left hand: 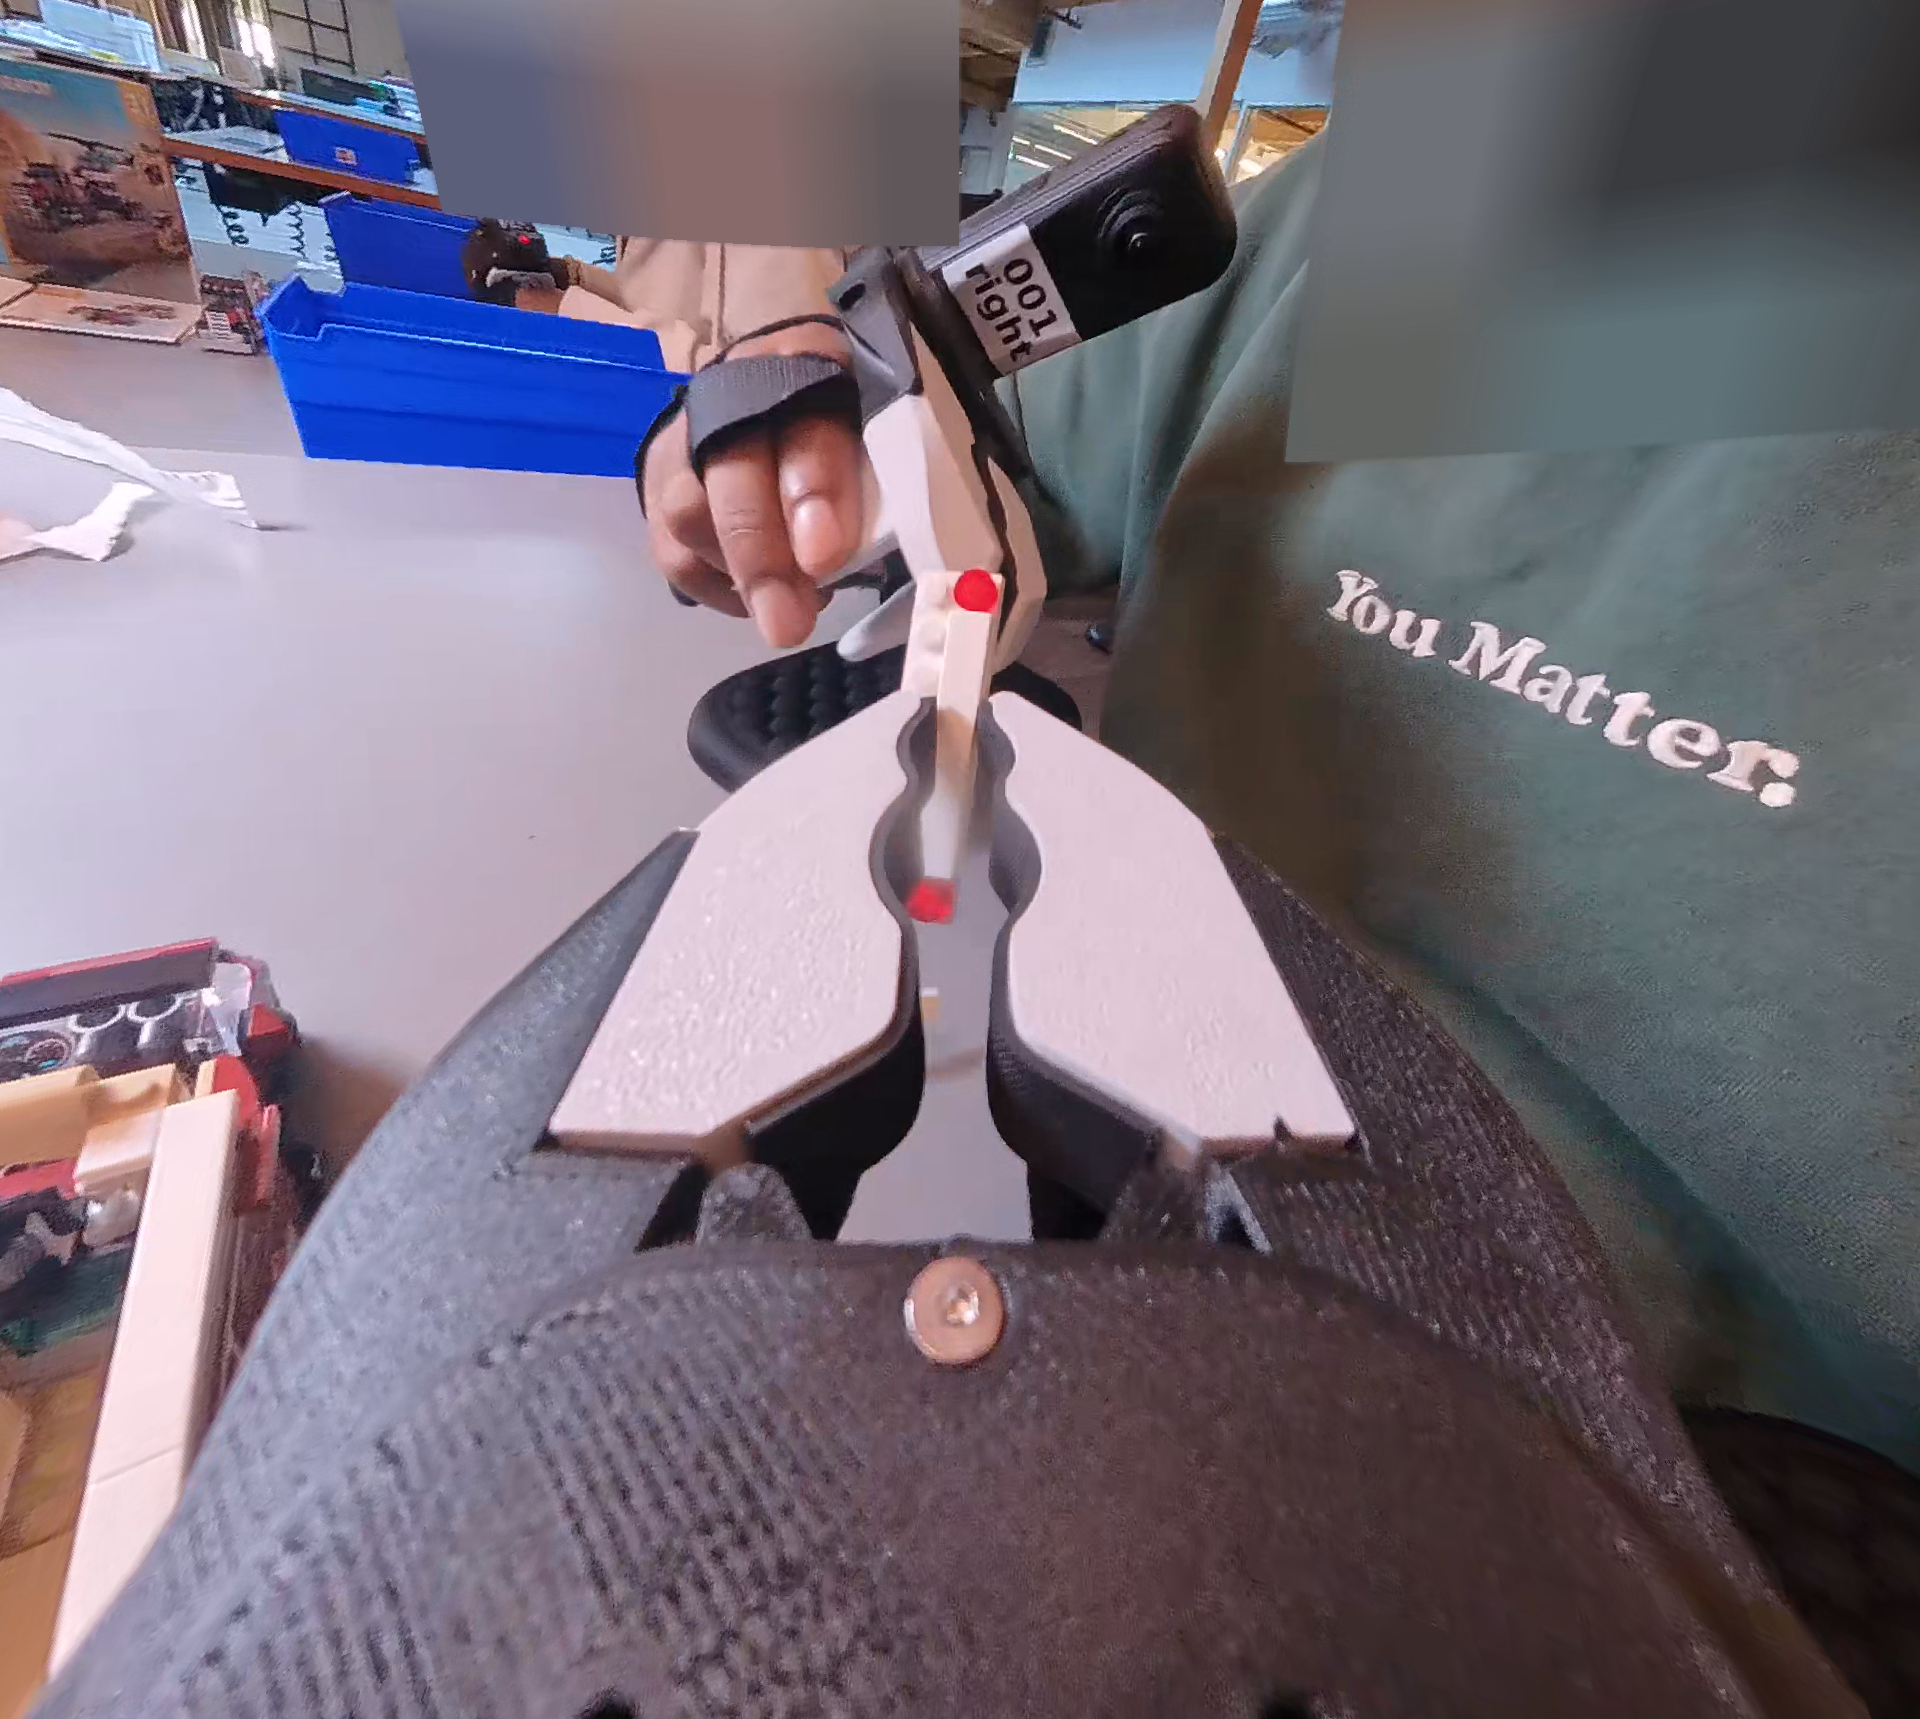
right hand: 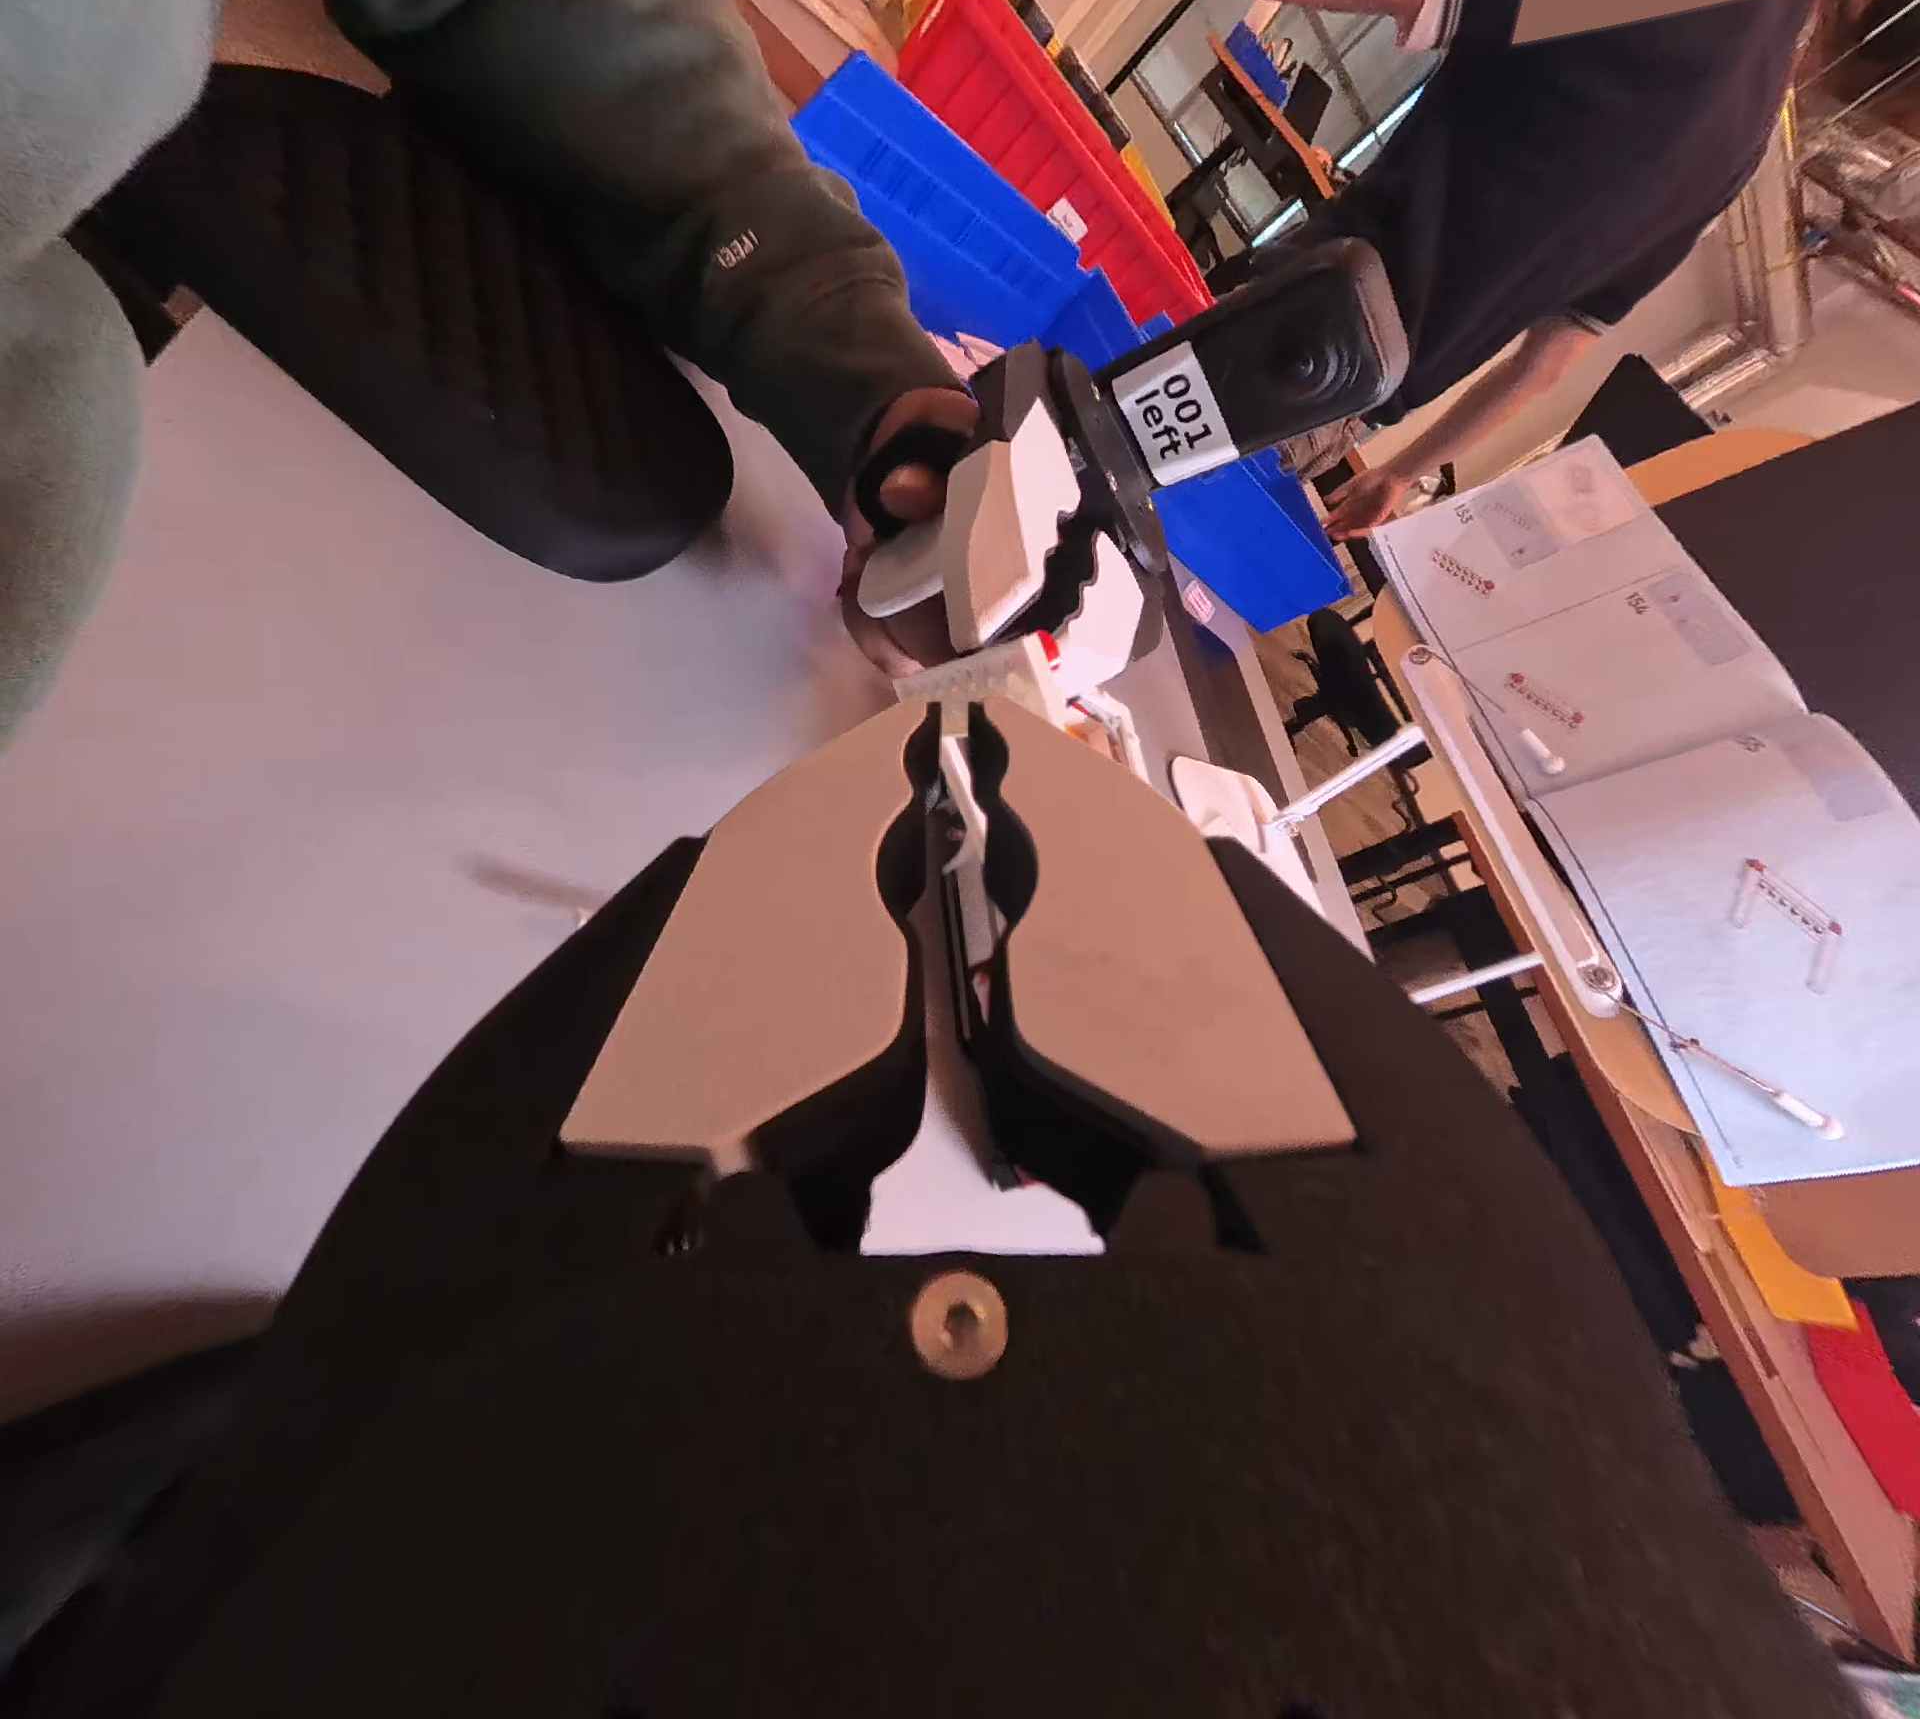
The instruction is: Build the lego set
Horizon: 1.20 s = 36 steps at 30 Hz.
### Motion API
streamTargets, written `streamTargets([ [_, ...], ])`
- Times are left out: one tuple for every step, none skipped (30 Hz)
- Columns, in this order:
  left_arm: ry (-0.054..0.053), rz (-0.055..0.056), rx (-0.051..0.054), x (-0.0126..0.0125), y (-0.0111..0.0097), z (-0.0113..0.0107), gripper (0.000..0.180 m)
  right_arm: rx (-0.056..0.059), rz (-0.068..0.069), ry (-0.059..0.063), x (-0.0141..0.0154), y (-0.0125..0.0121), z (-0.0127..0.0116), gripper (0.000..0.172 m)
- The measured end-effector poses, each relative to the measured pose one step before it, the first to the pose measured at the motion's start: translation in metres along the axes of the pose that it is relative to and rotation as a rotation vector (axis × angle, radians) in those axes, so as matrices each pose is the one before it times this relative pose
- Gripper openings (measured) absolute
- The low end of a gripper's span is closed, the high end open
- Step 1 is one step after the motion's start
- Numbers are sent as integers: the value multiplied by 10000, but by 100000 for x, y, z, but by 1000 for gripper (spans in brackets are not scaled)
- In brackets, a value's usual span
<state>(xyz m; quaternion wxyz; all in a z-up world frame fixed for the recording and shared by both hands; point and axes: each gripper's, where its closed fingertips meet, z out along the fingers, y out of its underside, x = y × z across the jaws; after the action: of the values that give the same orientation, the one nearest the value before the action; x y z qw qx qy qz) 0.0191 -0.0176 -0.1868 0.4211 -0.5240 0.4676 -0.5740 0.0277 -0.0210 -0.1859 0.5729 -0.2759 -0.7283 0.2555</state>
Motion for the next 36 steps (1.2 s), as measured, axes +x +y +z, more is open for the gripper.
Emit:
streamTargets([
  [-50,68,-126,87,104,-22,7,16,74,7,90,-15,-45,4],
  [-93,66,-143,0,188,-48,7,9,164,-54,-12,119,-44,3],
  [-46,-4,-15,43,72,-101,7,-83,119,-54,-53,292,-18,3],
  [-16,-42,-20,74,102,-117,7,-88,50,-64,-140,300,-5,3],
  [-76,13,-103,13,261,-111,7,-77,57,-76,-179,263,16,3],
  [-88,37,-137,-7,327,-94,7,-72,125,-66,-127,251,22,4],
  [-68,1,-132,25,315,-80,7,-21,203,-71,-61,193,33,5],
  [-128,47,-258,-69,490,-11,7,-17,274,-79,-16,161,71,9],
  [-199,123,-333,-148,580,57,7,-51,293,-119,-63,158,147,13],
  [-99,108,-261,7,440,89,7,-69,262,-146,-140,137,193,19],
  [-20,15,-137,77,233,124,8,-18,137,-97,-147,37,232,22],
  [-37,33,-203,41,313,146,8,31,-22,-22,-117,-53,236,25],
  [-30,80,-236,30,381,180,8,8,-172,12,-119,-30,258,25],
  [5,18,-139,40,274,166,8,-59,-278,-63,-240,33,306,24],
  [45,-63,11,35,87,103,8,-155,-320,-102,-325,168,346,21],
  [26,-76,22,-10,71,58,8,-180,-326,-161,-433,203,358,18],
  [-29,-32,-55,-89,196,40,8,-82,-229,-113,-367,95,296,12],
  [-22,-12,-93,-33,250,-6,8,-23,-134,-14,-194,51,219,9],
  [-117,-41,-85,-129,218,-77,8,-114,-92,69,-15,253,192,8],
  [-293,21,-79,-304,188,-175,8,-185,-69,90,35,417,184,7],
  [-431,148,-129,-380,165,-220,9,-119,-22,137,102,387,148,6],
  [-558,312,-246,-390,235,-182,14,-77,72,179,201,343,146,5],
  [-744,472,-366,-518,282,-104,19,-99,160,161,192,334,177,5],
  [-702,601,-430,-337,290,-5,23,-59,227,134,160,227,204,5],
  [-542,633,-379,-53,137,72,25,-15,299,141,198,109,235,6],
  [-733,642,-426,-375,142,105,24,70,310,8,45,-40,231,6],
  [-859,634,-449,-640,202,74,20,-12,263,-2,41,25,264,5],
  [-544,589,-332,-284,142,26,18,-155,81,156,252,214,282,5],
  [-412,509,-312,-142,251,15,11,-112,-64,145,235,158,210,5],
  [-303,472,-219,28,230,24,7,-62,12,-32,13,79,157,5],
  [-199,372,-98,94,160,-19,7,-16,192,-152,-121,25,109,6],
  [-105,184,15,133,104,-68,6,-41,271,-210,-140,108,30,6],
  [-96,70,13,48,165,-82,6,-125,248,-350,-229,242,-57,10],
  [-47,79,-63,50,333,-88,6,-265,288,-498,-309,453,-122,15],
  [23,105,-150,147,468,-61,6,-448,353,-764,-613,707,-155,15],
  [-20,87,-126,73,427,-48,6,-568,404,-921,-888,864,-94,16],
])
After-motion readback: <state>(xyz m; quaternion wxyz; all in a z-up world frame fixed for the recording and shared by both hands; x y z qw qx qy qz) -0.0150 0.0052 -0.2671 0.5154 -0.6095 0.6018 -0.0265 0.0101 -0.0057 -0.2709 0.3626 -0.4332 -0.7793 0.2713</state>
